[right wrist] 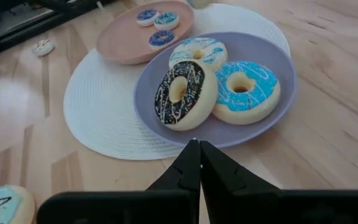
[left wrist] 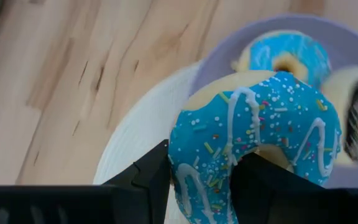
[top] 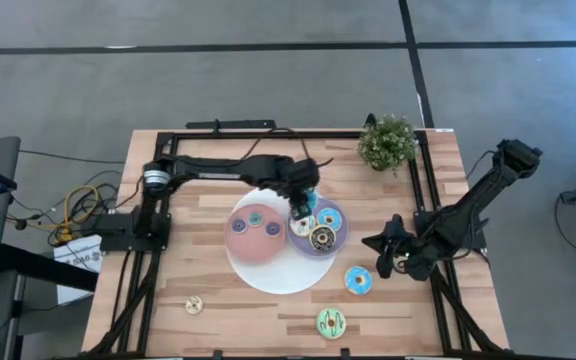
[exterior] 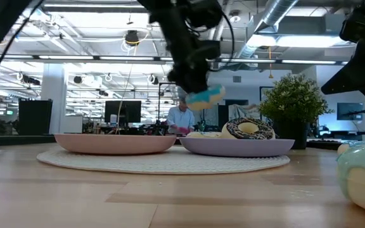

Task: Pick & Place donuts
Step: Put the left big blue donut on the violet plate

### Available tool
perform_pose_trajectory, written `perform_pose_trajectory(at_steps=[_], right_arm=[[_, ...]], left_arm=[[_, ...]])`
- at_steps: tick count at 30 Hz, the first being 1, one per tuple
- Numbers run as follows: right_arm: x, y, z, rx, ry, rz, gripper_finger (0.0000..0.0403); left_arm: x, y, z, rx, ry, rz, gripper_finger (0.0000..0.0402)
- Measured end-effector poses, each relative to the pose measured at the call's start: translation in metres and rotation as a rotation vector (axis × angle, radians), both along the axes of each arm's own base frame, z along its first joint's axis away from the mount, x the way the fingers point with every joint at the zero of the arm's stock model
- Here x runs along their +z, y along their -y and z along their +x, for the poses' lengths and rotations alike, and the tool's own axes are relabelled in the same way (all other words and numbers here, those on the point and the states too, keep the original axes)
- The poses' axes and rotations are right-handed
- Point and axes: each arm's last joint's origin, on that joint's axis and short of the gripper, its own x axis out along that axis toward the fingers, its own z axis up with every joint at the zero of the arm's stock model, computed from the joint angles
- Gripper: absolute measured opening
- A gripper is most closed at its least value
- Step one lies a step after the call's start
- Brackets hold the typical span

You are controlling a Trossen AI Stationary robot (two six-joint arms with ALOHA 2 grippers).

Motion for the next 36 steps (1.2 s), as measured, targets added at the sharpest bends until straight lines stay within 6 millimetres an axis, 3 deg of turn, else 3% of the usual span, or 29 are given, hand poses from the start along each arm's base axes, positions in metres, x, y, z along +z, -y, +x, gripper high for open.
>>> perform_pose_trajectory(at_steps=[5, 12, 17, 36], right_arm=[[0.0, 0.0, 0.0, 0.001, -0.002, 0.0, 0.0], [0.0, 0.0, 0.0, 0.003, -0.004, -0.001, 0.0], [0.0, 0.0, 0.0, 0.004, -0.005, -0.002, 0.0], [0.0, 0.0, 0.0, 0.005, -0.006, 0.0, 0.0]], left_arm=[[-0.012, -0.011, 0.026, -0.001, -0.002, -0.035, 0.013], [-0.033, -0.014, 0.043, -0.011, -0.057, -0.074, 0.013], [-0.038, -0.013, 0.043, -0.015, -0.076, -0.108, 0.0135], [-0.038, -0.009, 0.042, -0.063, -0.072, -0.234, 0.0217]])
